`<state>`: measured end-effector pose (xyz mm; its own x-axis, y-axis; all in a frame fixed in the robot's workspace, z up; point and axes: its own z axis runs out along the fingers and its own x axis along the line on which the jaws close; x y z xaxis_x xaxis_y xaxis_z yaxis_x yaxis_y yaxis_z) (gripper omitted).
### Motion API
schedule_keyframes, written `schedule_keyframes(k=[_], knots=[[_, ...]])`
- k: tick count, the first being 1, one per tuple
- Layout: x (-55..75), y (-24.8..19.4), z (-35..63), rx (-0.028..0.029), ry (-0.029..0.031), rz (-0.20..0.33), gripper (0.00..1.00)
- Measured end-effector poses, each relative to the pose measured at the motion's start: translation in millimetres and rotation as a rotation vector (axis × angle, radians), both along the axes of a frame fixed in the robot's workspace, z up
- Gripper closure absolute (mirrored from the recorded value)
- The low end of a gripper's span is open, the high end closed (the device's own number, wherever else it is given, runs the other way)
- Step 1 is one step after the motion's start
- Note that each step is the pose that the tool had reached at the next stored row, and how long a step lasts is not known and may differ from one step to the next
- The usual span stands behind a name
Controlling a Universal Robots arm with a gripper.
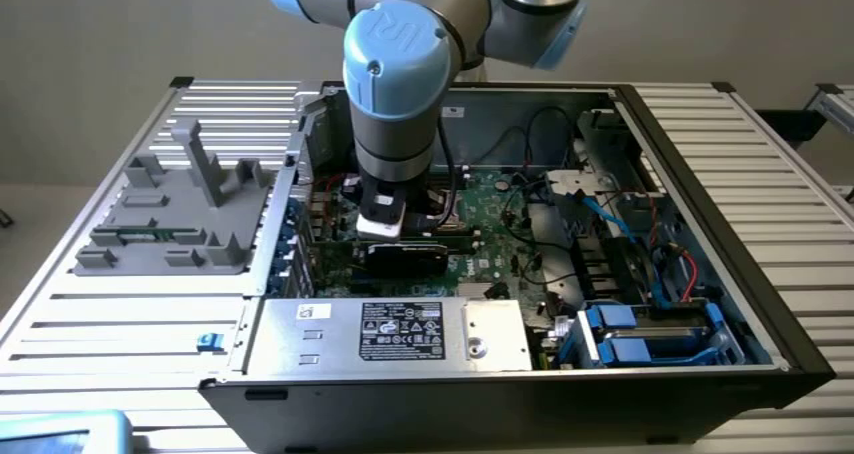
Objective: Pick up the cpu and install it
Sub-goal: 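Install the second cpu locking lever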
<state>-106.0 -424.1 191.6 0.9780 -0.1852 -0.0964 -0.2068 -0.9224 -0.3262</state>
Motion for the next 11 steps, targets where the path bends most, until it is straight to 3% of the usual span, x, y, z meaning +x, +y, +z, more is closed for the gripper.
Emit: schedule_keyframes(k=[11], knots=[[-0.2, 0.0, -0.5, 0.0004, -0.0002, 0.000, 0.89]])
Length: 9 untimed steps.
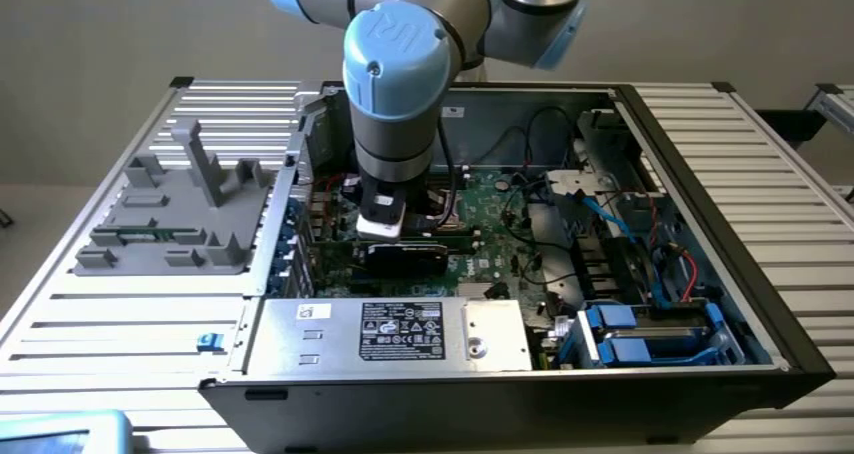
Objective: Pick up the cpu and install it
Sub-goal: 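Install the second cpu locking lever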
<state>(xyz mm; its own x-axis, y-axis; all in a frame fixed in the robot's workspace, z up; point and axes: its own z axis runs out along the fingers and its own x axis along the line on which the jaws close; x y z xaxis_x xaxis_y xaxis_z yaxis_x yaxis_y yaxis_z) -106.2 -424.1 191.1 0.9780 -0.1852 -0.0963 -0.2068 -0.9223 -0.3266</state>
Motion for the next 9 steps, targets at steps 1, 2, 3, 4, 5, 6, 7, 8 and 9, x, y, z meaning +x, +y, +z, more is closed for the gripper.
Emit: schedule_keyframes(k=[1, 2, 3, 4, 5, 6, 7, 8, 9], knots=[[-0.2, -0.1, 0.0, 0.0000, 0.0000, 0.000, 0.89], [-0.3, -0.2, 0.0, 0.0000, 0.0000, 0.000, 0.89], [-0.5, -0.4, 0.0, -0.0001, 0.0001, 0.000, 0.89], [-0.6, -0.6, -0.1, 0.0001, 0.0000, 0.000, 0.89], [-0.6, -0.6, -0.1, 0.0000, 0.0001, 0.000, 0.89], [-0.5, -0.6, -0.2, -0.0001, 0.0001, 0.000, 0.89], [-0.6, -0.6, -0.3, -0.0001, 0.0001, 0.000, 0.89], [-0.6, -0.6, -0.3, -0.0002, 0.0001, 0.000, 0.89], [-0.6, -0.7, -0.4, -0.0001, 0.0001, 0.000, 0.89]])
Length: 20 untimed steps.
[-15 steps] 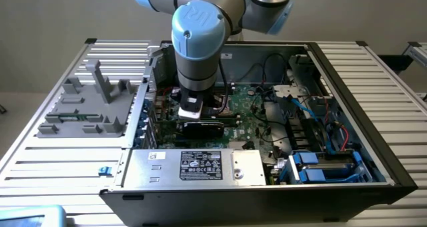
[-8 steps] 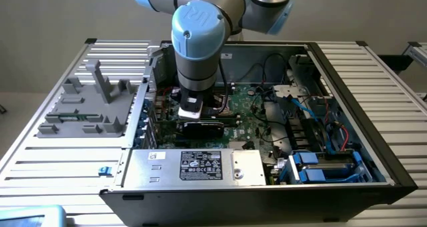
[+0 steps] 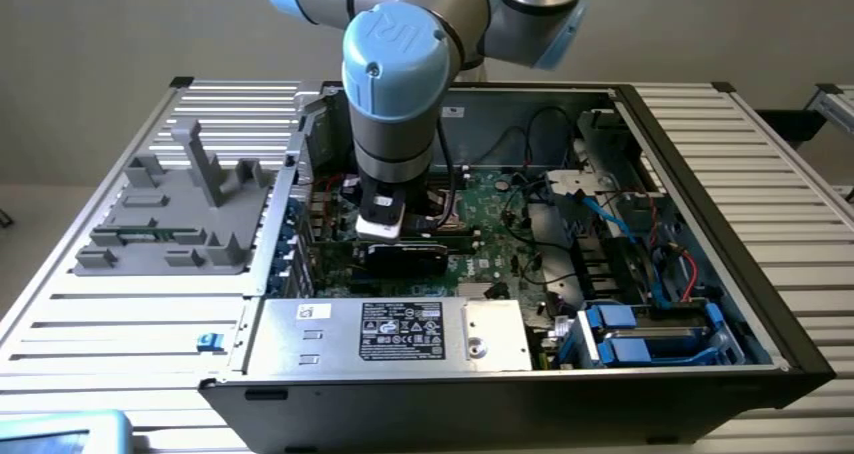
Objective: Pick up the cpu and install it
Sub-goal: 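Install the second cpu locking lever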
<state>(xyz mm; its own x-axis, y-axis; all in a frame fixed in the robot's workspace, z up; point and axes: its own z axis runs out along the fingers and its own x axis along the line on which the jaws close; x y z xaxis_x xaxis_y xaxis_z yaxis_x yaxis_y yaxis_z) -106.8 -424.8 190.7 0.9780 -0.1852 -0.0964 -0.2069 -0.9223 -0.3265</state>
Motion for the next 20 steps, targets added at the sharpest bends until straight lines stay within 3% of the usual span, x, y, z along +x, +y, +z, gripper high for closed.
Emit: schedule_keyframes(k=[7, 15, 20], knots=[[0.1, -1.9, 4.3, 0.0007, -0.0004, 0.000, 0.89], [0.6, -2.1, 38.6, 0.0001, -0.0001, 0.000, 0.89], [7.7, -2.0, 61.5, 0.0001, 0.0001, 0.000, 0.89]])
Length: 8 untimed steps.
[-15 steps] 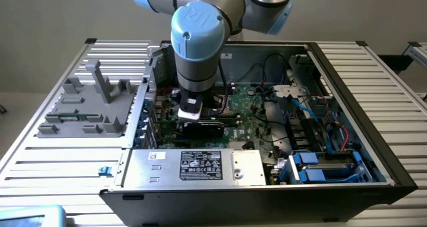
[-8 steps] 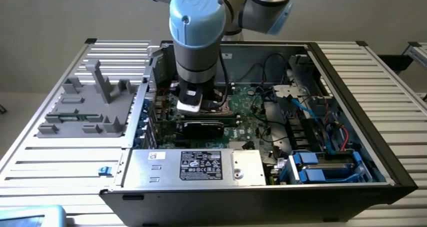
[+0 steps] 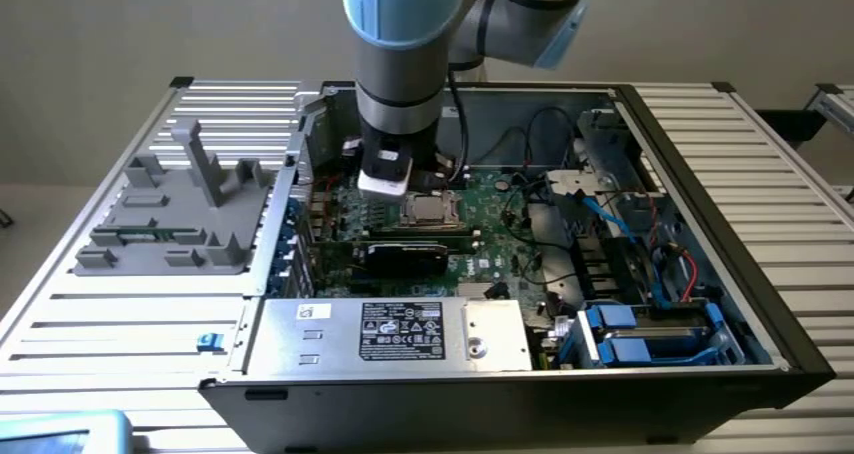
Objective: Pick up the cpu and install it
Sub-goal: 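Install the second cpu locking lever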
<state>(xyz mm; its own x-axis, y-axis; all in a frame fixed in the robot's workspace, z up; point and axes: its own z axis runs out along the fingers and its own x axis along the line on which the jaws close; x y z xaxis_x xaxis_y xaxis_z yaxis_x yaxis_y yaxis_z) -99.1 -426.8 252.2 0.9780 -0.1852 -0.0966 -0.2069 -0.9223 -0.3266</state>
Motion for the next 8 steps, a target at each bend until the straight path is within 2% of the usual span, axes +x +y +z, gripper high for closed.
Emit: schedule_keyframes(k=[5, 8], knots=[[11.0, 0.0, 21.5, -0.0006, 0.0001, 0.000, 0.89], [19.2, 0.0, 29.3, -0.0057, 0.0000, 0.000, 0.89]])
